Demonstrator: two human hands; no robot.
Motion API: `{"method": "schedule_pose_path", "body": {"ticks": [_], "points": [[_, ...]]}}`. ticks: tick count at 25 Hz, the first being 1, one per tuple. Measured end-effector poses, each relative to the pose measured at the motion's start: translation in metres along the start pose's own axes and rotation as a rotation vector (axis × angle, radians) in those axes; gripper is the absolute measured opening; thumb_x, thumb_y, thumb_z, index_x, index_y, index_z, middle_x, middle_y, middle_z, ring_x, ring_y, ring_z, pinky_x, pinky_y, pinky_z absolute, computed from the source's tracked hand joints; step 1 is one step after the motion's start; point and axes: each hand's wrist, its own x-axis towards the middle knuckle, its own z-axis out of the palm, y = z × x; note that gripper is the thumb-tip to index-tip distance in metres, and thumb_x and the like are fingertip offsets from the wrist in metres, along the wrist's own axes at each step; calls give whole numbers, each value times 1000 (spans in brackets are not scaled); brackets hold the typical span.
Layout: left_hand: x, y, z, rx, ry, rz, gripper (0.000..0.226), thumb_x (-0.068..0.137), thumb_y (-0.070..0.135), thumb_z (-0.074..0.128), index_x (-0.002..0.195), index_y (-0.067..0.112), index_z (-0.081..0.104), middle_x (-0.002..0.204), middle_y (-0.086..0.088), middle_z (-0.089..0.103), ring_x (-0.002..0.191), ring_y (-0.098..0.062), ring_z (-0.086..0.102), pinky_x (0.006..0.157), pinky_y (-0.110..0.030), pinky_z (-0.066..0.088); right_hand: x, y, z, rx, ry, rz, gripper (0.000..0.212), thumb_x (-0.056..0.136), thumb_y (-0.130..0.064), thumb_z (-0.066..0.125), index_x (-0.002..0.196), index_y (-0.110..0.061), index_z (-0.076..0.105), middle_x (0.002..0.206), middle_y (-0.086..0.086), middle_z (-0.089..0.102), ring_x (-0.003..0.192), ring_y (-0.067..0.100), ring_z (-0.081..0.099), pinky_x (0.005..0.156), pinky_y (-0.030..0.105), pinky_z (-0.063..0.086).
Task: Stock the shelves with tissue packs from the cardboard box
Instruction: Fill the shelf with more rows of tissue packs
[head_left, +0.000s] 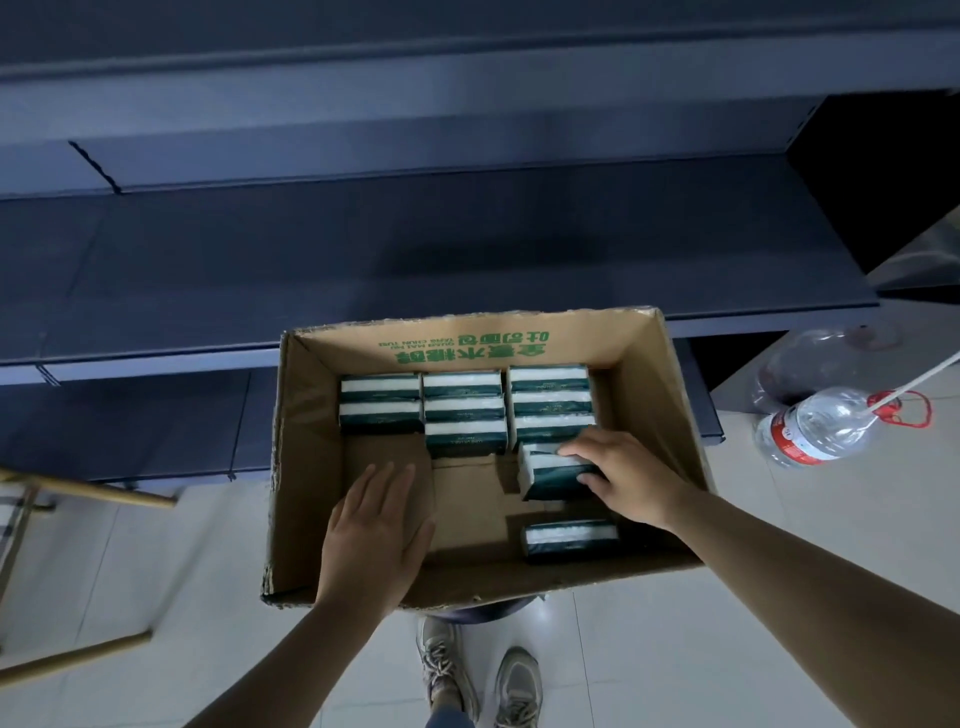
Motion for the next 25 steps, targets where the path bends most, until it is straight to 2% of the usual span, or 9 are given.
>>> {"method": "schedule_pose_path", "body": {"ticks": [4,7,8,10,12,16,18,22,25], "points": [[25,12,-51,-36,32,-37,79,86,73,22,134,16,47,132,-7,55,123,-28,52,97,-42,41,2,-29,-82,-24,53,-77,35,94,-20,52,129,-24,49,129,-6,49,114,12,49,91,22,39],[53,26,-110,-57,101,-11,93,78,83,12,143,21,35,140,-3,46,131,-24,41,106,-42,36,0,-58,-160,-27,175,-130,35,94,-17,53,128,-23,51,120,-8,50,105,13,52,82,19,36],[63,31,-132,-64,149,16,94,76,83,15,144,20,35,141,-4,46,132,-25,40,106,-42,36,-3,-68,-188,-18,222,-144,35,93,-15,54,127,-22,52,116,-7,50,102,13,53,80,20,37],[86,41,-184,-63,281,71,91,77,76,27,143,14,38,139,-8,49,130,-27,43,103,-43,39,-11,-93,-250,-26,324,-187,35,91,-11,56,124,-20,55,113,-7,51,98,13,54,79,16,35],[110,51,-239,-34,415,117,87,79,73,30,140,12,41,136,-11,51,127,-28,46,98,-43,43,-20,-118,-310,-90,427,-270,34,91,-9,57,123,-19,56,111,-7,53,96,12,55,81,14,35],[148,67,-348,-27,677,236,76,86,68,32,134,11,42,135,-17,49,127,-31,42,99,-44,41,-41,-172,-417,-231,607,-418,36,92,-7,54,125,-20,55,110,-9,51,84,-1,49,78,17,39],[163,73,-395,5,788,287,70,85,60,40,132,10,47,135,-19,48,127,-33,43,100,-45,40,-48,-197,-459,-266,687,-457,35,93,-8,51,126,-21,54,108,-9,51,85,3,49,78,22,41],[198,82,-467,85,863,316,64,87,53,40,134,10,50,138,-19,46,129,-35,42,100,-49,41,-40,-221,-521,-335,848,-474,35,93,-5,50,123,-20,55,104,-9,50,89,13,51,88,29,38],[229,88,-497,154,811,302,64,89,51,50,141,15,43,149,-16,34,138,-31,30,109,-48,28,-14,-219,-550,-413,938,-420,35,90,0,52,120,-16,58,102,-12,46,93,12,48,92,32,32]]}}
